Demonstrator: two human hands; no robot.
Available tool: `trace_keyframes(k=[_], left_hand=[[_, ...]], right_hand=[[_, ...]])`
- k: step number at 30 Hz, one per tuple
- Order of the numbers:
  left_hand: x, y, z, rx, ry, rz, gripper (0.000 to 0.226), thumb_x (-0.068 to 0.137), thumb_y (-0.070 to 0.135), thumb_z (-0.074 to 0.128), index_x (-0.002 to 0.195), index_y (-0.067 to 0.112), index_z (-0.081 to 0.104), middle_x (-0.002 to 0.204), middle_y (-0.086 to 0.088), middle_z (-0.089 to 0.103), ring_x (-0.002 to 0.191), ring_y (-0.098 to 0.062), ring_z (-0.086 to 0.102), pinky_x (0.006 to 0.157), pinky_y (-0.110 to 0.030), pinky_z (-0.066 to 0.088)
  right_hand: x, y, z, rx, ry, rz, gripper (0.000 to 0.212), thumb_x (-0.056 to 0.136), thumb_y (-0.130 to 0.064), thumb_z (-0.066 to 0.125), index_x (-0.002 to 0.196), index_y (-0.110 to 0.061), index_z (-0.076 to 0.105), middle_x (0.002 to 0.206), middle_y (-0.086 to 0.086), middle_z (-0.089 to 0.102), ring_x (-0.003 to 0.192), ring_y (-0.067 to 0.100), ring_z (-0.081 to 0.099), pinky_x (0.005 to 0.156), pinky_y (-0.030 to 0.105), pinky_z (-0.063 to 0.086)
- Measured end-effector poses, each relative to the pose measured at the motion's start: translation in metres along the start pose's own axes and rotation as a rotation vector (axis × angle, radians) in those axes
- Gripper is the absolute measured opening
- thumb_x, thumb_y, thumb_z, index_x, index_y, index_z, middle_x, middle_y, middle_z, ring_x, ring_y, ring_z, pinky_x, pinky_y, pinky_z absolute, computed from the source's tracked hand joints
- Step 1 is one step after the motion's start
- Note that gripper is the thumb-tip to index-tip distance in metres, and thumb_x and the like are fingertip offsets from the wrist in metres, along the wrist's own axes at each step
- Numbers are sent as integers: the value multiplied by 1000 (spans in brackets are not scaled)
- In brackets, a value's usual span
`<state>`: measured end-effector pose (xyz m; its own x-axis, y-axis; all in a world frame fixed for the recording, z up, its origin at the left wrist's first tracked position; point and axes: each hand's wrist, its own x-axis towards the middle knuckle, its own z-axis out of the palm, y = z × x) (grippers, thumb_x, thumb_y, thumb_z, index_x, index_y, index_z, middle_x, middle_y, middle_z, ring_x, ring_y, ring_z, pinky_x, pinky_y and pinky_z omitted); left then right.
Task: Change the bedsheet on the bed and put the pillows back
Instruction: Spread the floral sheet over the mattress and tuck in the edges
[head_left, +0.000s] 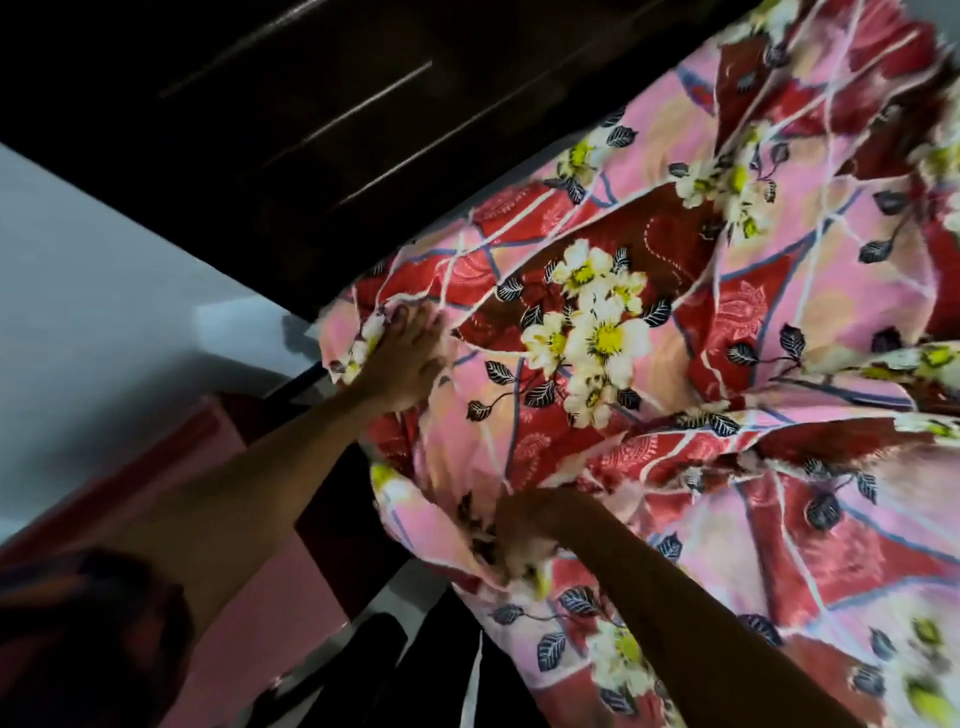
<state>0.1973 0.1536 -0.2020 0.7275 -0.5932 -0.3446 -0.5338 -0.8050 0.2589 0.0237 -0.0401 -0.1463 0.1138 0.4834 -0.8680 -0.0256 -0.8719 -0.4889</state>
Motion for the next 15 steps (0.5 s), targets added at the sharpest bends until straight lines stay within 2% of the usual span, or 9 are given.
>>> trace_keyframes(k=[1,3,5,7,8,9,11,13,15], left_hand=[[-2,2,-4,-10,10,-1,72,97,44,27,152,-1,31,157,-30,28,147,-47,21,122,-56,13],[-13,12,-11,-73,56,-50,70,93,40,37,150,-1,37,156,-30,30,147,-48,21,121,-52,11],[-30,34,-12,-135,131,-110,66,92,34,49,150,4,39,159,-25,27,149,-44,18,121,-50,11],[-53,59,-2,-195,181,-148,65,93,30,57,151,10,38,161,-19,24,151,-38,16,121,-47,16],[-67,69,2,-231,193,-172,66,91,30,61,151,12,39,161,-19,25,150,-37,18,120,-47,18],[-82,77,8,-267,208,-203,67,89,30,63,150,12,41,160,-19,27,149,-38,21,119,-48,22],[-109,87,18,-340,239,-295,71,85,30,65,149,11,42,157,-20,32,147,-39,26,117,-53,29],[-129,93,32,-407,253,-326,78,83,29,65,152,9,36,156,-18,33,146,-38,26,116,-55,31],[-137,99,45,-465,152,-344,86,87,38,64,156,8,24,161,-16,23,150,-35,16,119,-53,26]], right_hand=[[-3,11,14,46,-23,90,12,87,-24,71,86,-11,69,78,-3,52,73,18,52,56,22,38],[-10,16,32,152,55,150,18,91,-17,66,109,-13,70,90,4,61,87,26,62,60,26,43],[-14,9,37,103,253,65,22,90,-19,64,110,-16,73,106,11,70,104,33,66,76,33,52],[-17,-11,38,-37,573,-94,31,77,-29,63,105,-22,74,109,7,70,103,31,66,85,36,53],[-15,-19,39,-40,678,-141,41,71,-36,62,110,-26,72,110,5,69,104,31,65,88,37,52],[-15,-30,38,-48,716,-149,52,70,-43,63,121,-30,66,116,4,66,110,31,61,94,39,50],[-4,-45,42,-180,635,-67,72,76,-52,68,141,-29,46,134,5,55,126,31,50,107,47,40],[2,-58,51,-322,616,37,78,82,-50,70,146,-20,37,140,9,50,130,34,47,111,54,32],[7,-62,56,-410,631,134,78,83,-38,69,147,-10,34,135,10,56,125,35,54,109,55,34]])
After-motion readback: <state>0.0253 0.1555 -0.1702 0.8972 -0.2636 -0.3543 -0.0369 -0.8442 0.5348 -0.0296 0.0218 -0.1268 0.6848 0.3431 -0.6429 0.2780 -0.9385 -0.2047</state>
